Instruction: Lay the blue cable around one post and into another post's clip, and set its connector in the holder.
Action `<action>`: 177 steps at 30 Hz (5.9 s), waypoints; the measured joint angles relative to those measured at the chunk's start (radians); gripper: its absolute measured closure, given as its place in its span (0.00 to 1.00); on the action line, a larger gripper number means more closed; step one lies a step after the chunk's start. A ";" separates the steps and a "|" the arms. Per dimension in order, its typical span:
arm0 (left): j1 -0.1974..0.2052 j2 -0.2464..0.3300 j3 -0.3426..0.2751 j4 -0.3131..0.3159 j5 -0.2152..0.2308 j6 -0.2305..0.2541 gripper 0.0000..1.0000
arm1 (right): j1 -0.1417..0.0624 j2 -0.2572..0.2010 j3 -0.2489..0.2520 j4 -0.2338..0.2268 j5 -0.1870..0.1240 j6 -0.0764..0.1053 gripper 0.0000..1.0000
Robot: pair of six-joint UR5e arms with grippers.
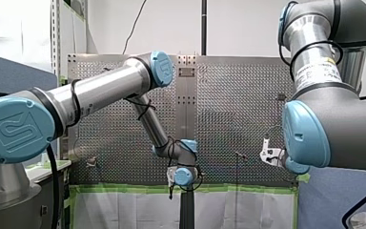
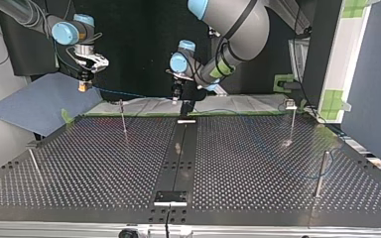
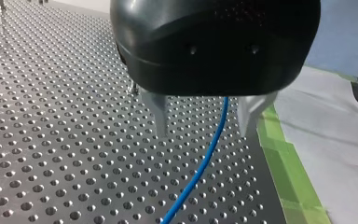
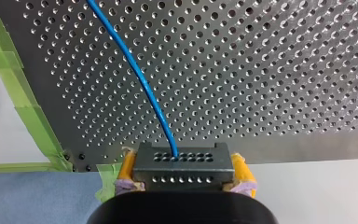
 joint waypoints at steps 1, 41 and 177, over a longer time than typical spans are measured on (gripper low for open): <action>0.000 0.000 0.000 0.000 -0.002 0.001 0.66 | 0.000 0.000 0.000 0.000 0.000 0.000 1.00; 0.005 0.000 0.016 -0.015 0.014 0.036 0.72 | 0.000 0.000 0.000 0.002 0.003 -0.003 1.00; -0.055 0.059 0.051 -0.114 0.143 0.085 0.97 | -0.139 0.001 -0.158 0.106 -0.186 0.051 1.00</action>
